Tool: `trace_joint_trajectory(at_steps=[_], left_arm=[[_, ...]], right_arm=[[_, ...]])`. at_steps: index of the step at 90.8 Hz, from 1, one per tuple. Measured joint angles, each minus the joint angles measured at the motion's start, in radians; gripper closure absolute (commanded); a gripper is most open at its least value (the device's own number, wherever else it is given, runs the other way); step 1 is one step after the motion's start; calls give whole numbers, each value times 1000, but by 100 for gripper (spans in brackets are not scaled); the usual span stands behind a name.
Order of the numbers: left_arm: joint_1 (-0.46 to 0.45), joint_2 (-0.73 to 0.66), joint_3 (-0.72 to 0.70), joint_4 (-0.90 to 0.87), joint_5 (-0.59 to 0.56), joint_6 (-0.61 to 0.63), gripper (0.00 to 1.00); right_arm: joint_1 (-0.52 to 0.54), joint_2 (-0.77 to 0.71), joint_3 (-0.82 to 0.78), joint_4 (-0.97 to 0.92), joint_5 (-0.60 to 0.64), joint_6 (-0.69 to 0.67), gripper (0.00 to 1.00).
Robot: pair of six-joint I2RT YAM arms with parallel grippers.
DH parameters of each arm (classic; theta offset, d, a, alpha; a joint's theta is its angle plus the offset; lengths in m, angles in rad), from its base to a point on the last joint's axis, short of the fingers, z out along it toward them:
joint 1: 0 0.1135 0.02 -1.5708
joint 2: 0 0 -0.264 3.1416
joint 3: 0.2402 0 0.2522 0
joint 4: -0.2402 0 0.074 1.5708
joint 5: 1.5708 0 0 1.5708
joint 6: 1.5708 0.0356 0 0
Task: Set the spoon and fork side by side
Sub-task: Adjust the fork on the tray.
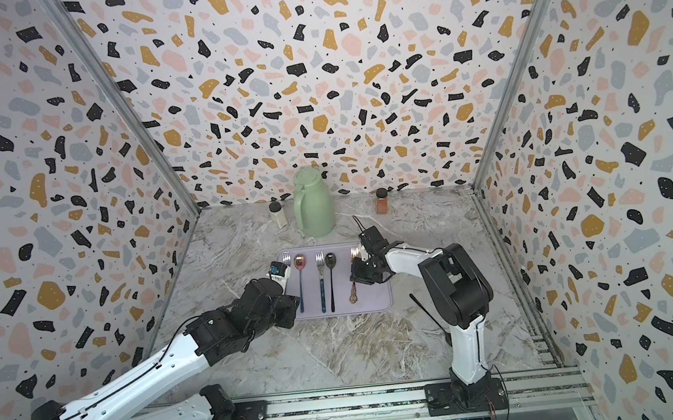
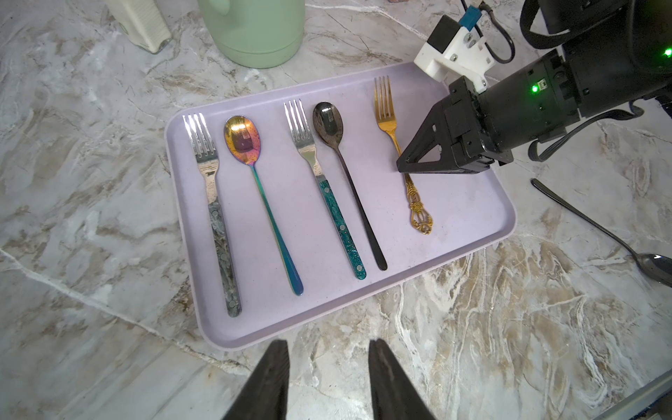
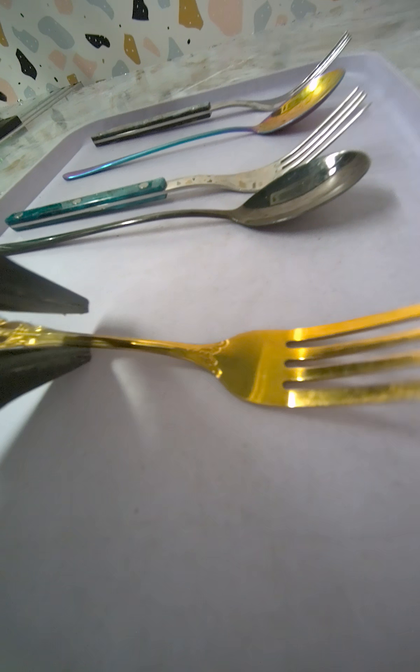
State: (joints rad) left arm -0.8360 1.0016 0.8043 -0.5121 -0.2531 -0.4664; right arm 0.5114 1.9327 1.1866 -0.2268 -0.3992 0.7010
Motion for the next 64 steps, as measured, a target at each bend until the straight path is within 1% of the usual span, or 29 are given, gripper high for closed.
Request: trace_joint_trajectory(at_steps=[15, 28, 47, 64], left_arm=[[0, 17, 0, 1, 9, -1, 61], [0, 32, 0, 5, 11, -2, 61], [0, 46, 0, 14, 13, -2, 61], [0, 55, 0, 20, 13, -2, 61]], right_arm=[[-13, 0, 9, -33, 11, -30, 75], [-14, 0, 36, -86, 56, -60, 72], [19, 16, 104, -194, 179, -102, 65], [76, 41, 160, -261, 281, -127, 62]])
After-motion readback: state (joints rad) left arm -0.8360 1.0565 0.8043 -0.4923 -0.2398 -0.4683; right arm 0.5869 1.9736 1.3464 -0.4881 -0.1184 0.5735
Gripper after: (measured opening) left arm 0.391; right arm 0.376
